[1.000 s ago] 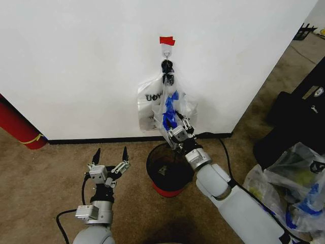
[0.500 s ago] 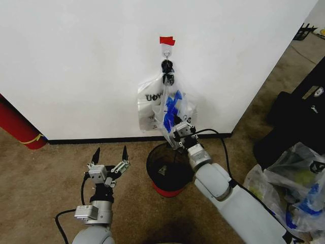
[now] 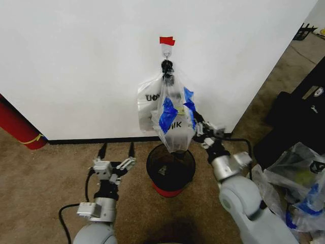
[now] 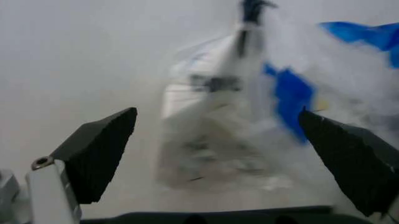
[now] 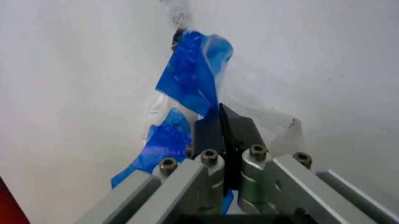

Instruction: Pick up the garbage bag from the wall and place it over the trash bin.

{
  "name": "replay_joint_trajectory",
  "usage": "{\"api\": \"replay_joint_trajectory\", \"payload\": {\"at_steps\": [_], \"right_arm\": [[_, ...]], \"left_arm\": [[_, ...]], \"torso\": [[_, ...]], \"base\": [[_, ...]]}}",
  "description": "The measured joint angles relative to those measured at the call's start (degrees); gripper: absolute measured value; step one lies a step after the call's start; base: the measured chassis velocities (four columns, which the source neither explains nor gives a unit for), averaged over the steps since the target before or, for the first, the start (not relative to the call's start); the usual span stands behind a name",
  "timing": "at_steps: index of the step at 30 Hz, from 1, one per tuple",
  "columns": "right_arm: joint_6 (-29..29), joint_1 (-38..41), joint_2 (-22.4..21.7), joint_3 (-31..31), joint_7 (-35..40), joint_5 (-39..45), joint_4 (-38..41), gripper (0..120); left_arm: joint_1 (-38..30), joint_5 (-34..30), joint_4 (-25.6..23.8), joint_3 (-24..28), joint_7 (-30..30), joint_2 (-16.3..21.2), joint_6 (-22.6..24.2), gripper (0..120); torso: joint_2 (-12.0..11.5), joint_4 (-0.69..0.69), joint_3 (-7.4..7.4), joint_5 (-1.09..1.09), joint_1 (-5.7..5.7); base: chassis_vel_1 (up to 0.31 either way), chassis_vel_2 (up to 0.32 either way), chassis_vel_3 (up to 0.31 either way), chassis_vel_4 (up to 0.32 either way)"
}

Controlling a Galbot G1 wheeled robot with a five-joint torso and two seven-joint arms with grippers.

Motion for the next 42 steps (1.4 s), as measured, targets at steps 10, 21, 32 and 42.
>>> {"api": "replay_joint_trajectory", "payload": {"at_steps": [10,21,32,42], "right_arm": [[0.5,-3.7,0.7,2.1,-0.7,-3.9,1.5,0],[0.8,-5.3,2.6,3.0,-1.4,-7.2,2.1,0],[0.7,-6.5,2.6,3.5,-1.6,-8.3,3.3,0],[0.4,-7.4,2.6,4.0,-1.9,-8.8,4.5,0]], "left_arm": [[-19.5,-16.9,-3.8,10.1,-0.3,13.9,9.5,100],[-40.5,-20.4,2.2,17.3,-0.9,17.2,23.0,100],[-46.5,-24.4,3.6,21.2,-1.5,16.9,27.8,95],[-51.2,-24.3,6.4,26.0,-2.2,15.3,28.4,79]], "torso": [[0.0,0.01,0.01,0.01,0.00],[0.0,0.01,0.02,0.00,0.01],[0.0,0.01,0.01,0.00,0.01],[0.0,0.00,0.01,0.01,0.01]], "base": [[0.000,0.000,0.000,0.000],[0.000,0.000,0.000,0.000],[0.000,0.000,0.000,0.000],[0.000,0.000,0.000,0.000]]}}
